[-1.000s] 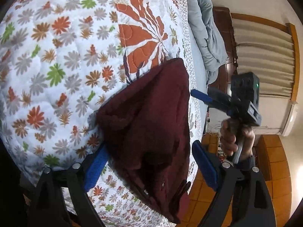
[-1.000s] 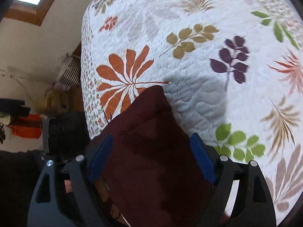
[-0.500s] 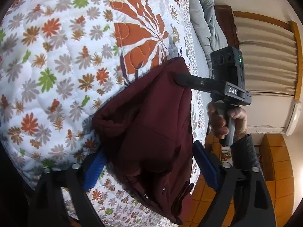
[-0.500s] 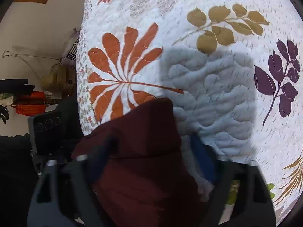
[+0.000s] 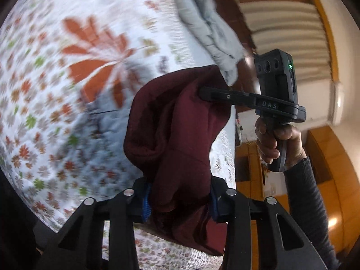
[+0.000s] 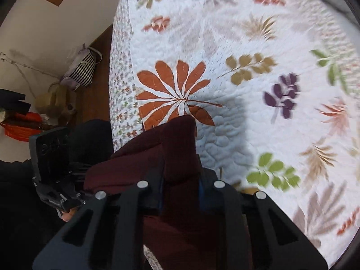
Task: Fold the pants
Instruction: 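Lift the grasped trouser end upward with both tools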
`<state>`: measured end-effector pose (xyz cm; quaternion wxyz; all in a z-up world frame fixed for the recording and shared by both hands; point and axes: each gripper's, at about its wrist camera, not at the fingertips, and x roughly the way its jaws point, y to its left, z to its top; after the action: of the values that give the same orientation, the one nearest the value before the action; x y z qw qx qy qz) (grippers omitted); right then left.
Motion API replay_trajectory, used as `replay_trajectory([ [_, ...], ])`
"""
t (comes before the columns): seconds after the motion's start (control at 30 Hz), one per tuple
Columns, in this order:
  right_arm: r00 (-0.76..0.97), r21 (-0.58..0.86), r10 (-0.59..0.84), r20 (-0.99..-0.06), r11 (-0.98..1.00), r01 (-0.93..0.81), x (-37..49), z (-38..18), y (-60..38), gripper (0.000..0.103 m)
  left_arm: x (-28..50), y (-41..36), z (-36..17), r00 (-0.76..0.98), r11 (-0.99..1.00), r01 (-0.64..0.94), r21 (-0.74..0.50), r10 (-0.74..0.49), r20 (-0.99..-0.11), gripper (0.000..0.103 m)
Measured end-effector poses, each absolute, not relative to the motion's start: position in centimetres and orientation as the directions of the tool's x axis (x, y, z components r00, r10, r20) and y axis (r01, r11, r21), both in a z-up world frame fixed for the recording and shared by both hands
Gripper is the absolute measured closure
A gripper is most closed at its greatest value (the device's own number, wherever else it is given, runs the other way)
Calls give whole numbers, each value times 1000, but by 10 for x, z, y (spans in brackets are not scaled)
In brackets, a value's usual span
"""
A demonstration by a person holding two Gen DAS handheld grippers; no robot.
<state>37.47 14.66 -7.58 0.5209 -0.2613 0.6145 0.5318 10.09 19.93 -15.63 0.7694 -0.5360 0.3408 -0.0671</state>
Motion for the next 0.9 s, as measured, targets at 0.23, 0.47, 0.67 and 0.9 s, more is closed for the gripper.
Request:
replay_trajectory([
  [0.23,-181,287,298,-937,362,-887,364,-6,91,82,109,162,-96,757,537,-127,-834,-491,-431,65],
  [0.47,-61,211,343,-937,418,-883,347,50,31,82,108,117,-45,739,626,6,-780,-528,-418,66],
  [0.67,21,166,381,-924,451,-877,335,76,-12,82,110,84,-17,723,660,90,-745,-558,-407,66],
  [0.9,80,142,396,-915,501,-854,328,93,-57,82,115,57,-1,704,688,156,-709,-581,-409,66],
])
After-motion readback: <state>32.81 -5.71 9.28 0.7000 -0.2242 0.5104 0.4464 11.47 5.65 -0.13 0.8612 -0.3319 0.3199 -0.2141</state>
